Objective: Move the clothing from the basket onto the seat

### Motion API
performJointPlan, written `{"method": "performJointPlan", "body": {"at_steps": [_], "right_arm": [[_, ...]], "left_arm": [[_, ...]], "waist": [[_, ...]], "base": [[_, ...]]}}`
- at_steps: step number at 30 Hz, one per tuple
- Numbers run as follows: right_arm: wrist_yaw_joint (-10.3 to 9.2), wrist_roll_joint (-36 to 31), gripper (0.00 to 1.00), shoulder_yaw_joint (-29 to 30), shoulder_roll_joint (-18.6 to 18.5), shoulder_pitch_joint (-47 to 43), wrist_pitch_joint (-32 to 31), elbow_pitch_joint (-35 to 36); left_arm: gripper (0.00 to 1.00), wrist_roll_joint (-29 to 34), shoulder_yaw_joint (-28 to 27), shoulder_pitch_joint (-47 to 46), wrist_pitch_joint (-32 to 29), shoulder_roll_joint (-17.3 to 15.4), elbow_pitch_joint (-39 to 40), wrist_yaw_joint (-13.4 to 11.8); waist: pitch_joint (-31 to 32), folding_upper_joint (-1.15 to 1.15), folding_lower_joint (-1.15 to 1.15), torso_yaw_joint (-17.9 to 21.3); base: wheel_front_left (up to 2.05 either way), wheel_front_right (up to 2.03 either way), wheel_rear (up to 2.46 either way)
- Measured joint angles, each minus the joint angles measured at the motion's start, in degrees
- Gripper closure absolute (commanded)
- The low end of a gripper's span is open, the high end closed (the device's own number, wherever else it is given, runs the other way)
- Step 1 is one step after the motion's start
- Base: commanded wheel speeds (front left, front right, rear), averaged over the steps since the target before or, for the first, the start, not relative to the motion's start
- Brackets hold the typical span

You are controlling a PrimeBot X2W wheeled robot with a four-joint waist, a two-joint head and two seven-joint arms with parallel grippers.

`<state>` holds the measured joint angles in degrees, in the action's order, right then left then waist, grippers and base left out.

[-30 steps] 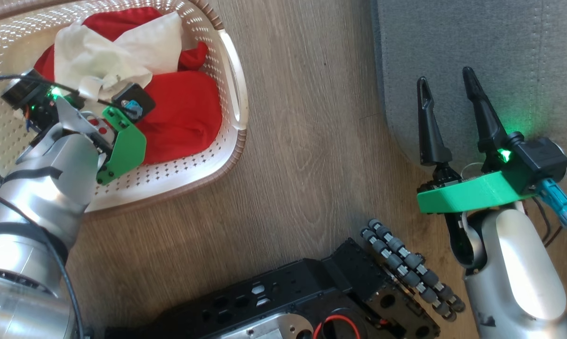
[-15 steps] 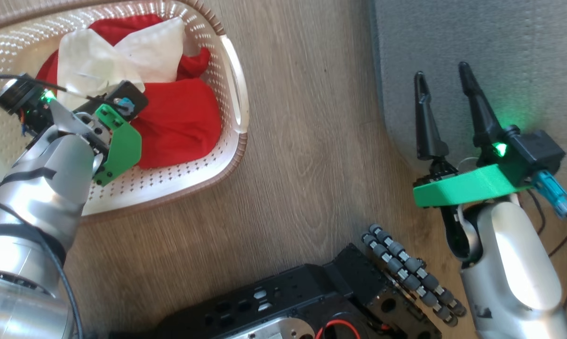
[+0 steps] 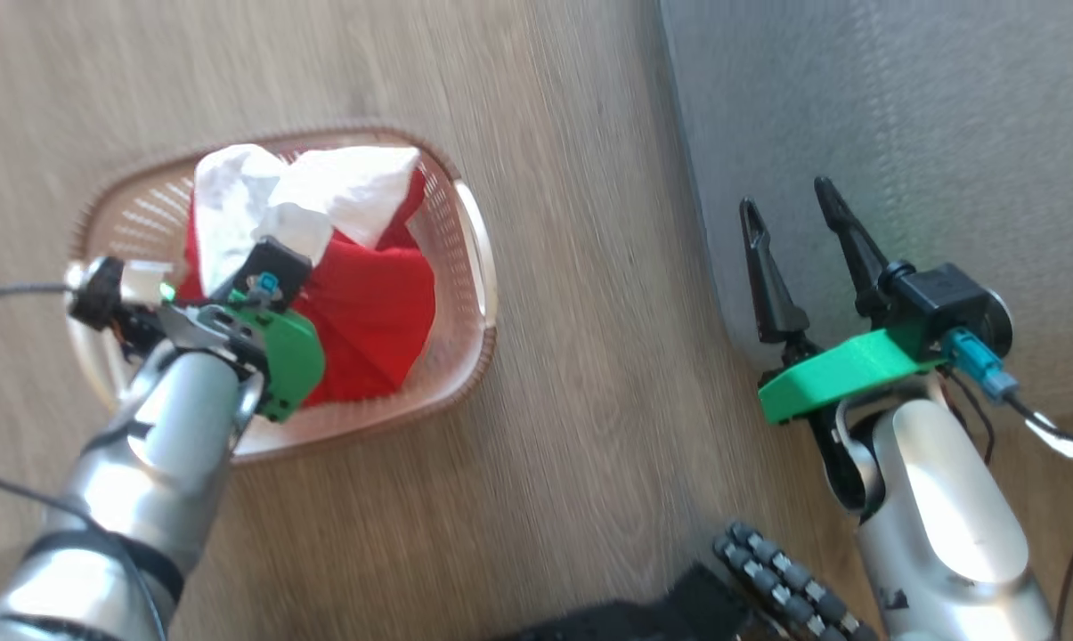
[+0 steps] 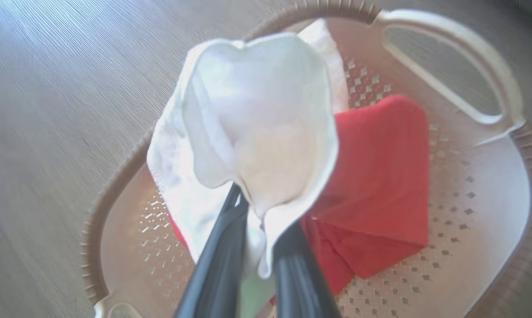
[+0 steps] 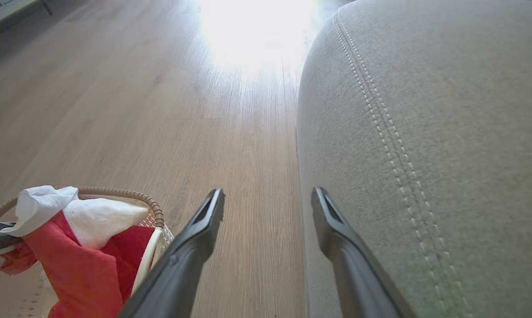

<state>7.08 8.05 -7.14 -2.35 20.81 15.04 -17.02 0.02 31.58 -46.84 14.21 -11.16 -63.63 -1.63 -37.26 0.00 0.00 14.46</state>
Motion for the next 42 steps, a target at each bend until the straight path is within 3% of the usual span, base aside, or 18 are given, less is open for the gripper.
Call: {"method": "performJointPlan", "body": {"at_steps": [11,15,19,22,31,35,42], "right_arm": [[0.00,-2.1,0.00,1.4,0.0,-6.2,-0.1,-4.4],[0.00,-2.7,0.00,1.6,0.0,-7.1,-0.1,-5.4],[0.00,-2.9,0.00,1.7,0.0,-8.4,-0.1,-5.8],[0.00,-2.9,0.00,1.6,0.0,-10.4,-0.1,-5.8],[0.00,-2.8,0.00,0.1,0.0,-14.7,-0.2,-2.0],[0.00,-3.0,0.00,-0.2,0.0,-16.3,-0.2,-1.2],[0.00,-3.0,0.00,-0.5,-0.1,-17.0,-0.2,0.0]], "left_arm": [[1.00,-5.9,-5.9,14.6,0.1,0.2,25.0,-2.3],[1.00,-6.2,-9.8,17.6,0.1,0.6,36.4,-4.2],[1.00,-7.3,-13.3,20.9,0.2,1.7,42.8,-4.1],[1.00,-10.6,-17.9,24.2,0.2,4.3,48.1,-2.3],[1.00,-8.6,-22.0,26.7,0.3,7.6,60.9,4.0],[1.00,-8.4,-19.6,29.6,0.4,8.0,63.1,6.1],[1.00,-7.4,-12.9,32.4,0.4,8.2,65.0,7.5]], "waist": [[16.0,0.00,0.00,-3.8],[20.3,0.00,-0.01,-5.8],[23.0,0.00,-0.01,-7.2],[25.5,0.00,-0.01,-8.6],[31.8,0.00,0.00,-11.5],[33.7,0.00,-0.01,-12.5],[35.4,0.00,0.00,-13.5]], "base": [[0.00,0.00,0.00],[0.00,0.00,0.00],[0.00,0.00,0.00],[0.00,0.00,0.00],[0.00,0.00,0.00],[0.00,0.00,0.00],[0.00,0.00,0.00]]}}
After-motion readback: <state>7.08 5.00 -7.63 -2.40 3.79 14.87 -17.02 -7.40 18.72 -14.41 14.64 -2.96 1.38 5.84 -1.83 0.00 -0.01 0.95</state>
